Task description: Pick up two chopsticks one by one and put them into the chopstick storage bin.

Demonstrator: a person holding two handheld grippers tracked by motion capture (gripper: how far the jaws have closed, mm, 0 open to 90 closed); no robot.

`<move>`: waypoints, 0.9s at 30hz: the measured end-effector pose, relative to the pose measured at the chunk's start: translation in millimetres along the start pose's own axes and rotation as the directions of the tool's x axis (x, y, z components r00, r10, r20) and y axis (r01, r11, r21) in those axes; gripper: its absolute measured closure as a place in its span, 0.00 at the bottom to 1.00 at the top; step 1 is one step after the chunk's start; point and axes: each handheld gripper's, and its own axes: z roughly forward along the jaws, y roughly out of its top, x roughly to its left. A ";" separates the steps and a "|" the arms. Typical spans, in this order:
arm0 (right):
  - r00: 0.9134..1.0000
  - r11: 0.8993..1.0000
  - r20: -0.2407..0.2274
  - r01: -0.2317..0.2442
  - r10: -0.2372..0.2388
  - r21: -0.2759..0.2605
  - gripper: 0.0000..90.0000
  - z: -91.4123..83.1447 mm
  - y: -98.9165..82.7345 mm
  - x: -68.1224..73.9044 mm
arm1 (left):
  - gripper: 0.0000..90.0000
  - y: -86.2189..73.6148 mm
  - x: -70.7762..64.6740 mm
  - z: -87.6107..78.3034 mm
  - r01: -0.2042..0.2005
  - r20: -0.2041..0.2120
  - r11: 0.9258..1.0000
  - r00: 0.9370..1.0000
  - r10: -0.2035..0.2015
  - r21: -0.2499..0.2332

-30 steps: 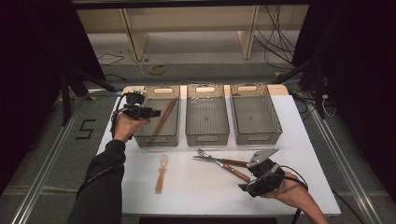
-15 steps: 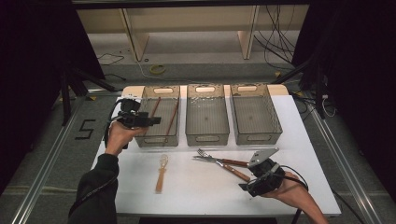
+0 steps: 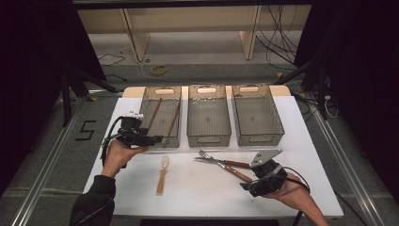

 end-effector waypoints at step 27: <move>1.000 1.000 -0.006 -0.011 0.011 -0.003 0.34 1.4 -4.5 -3.3 | 0.22 -33.9 -32.6 12.2 -0.050 0.017 0.987 0.999 0.048 0.154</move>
